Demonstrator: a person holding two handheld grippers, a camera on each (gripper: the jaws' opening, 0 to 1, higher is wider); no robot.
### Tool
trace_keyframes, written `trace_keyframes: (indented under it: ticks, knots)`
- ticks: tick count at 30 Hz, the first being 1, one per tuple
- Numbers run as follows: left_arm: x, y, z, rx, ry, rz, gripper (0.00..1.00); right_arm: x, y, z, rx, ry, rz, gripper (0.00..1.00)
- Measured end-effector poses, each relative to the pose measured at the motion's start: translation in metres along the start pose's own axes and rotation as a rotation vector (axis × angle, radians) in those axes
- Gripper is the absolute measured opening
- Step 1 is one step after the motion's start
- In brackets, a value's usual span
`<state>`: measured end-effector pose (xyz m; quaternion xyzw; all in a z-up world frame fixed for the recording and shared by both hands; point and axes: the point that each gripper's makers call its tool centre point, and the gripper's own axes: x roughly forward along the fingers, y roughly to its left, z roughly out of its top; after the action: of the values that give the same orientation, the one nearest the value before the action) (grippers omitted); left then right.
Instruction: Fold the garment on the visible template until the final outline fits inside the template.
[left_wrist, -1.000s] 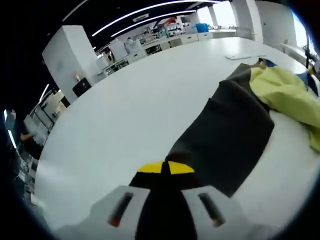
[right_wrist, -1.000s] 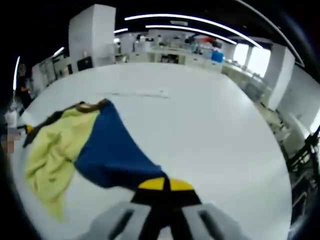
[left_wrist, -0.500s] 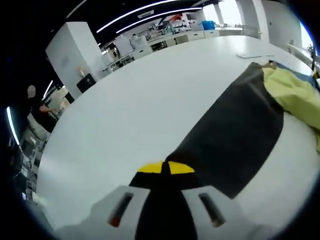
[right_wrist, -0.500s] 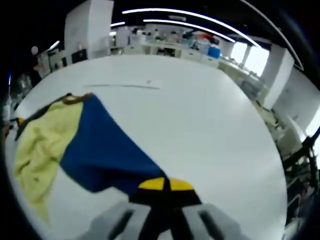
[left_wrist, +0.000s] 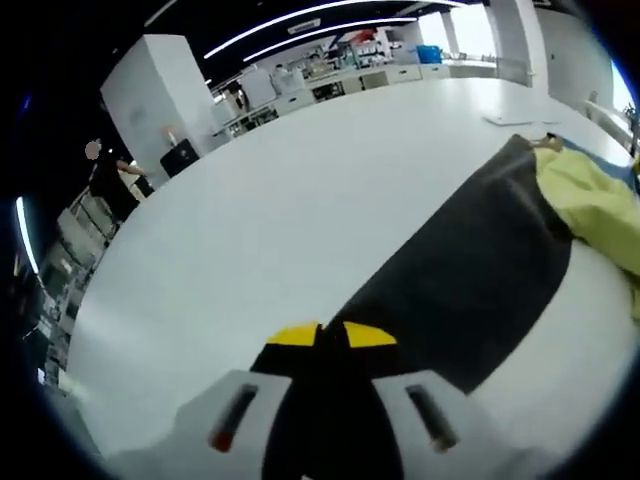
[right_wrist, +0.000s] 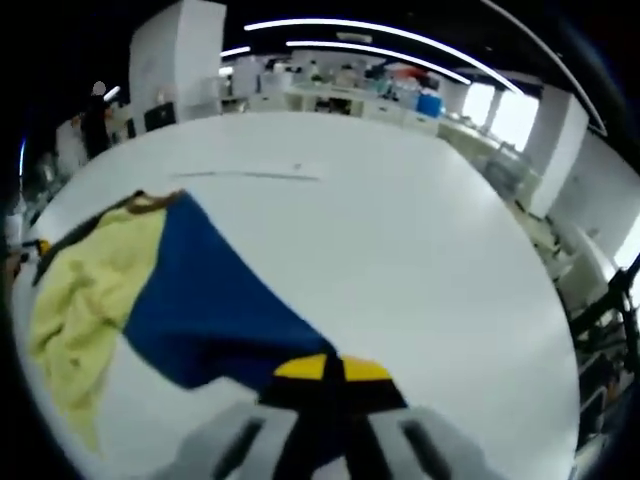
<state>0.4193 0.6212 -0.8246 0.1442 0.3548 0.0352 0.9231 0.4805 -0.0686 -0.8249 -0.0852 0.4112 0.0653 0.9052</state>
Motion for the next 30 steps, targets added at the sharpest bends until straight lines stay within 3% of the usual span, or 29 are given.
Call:
trace_keyframes:
  ticks: [6, 10, 18, 21, 25, 30]
  knots:
    - [-0.022, -0.006, 0.014, -0.029, -0.064, -0.047, 0.27, -0.013, -0.002, 0.004, 0.043, -0.031, -0.016, 0.32]
    - [-0.032, -0.023, 0.012, -0.007, -0.072, -0.116, 0.34, -0.021, 0.008, 0.002, 0.086, -0.043, 0.028, 0.46]
    - [-0.054, -0.058, 0.013, -0.022, -0.121, -0.238, 0.52, -0.039, 0.035, -0.007, 0.084, -0.063, 0.119, 0.71]
    - [-0.065, -0.075, 0.014, -0.028, -0.143, -0.282, 0.58, -0.053, 0.057, -0.011, 0.074, -0.066, 0.168, 0.76]
    - [-0.074, -0.095, 0.013, -0.017, -0.162, -0.341, 0.62, -0.055, 0.068, -0.014, 0.047, -0.064, 0.209, 0.81]
    - [-0.09, -0.13, 0.016, -0.014, -0.2, -0.437, 0.66, -0.067, 0.097, -0.024, 0.02, -0.062, 0.263, 0.82]
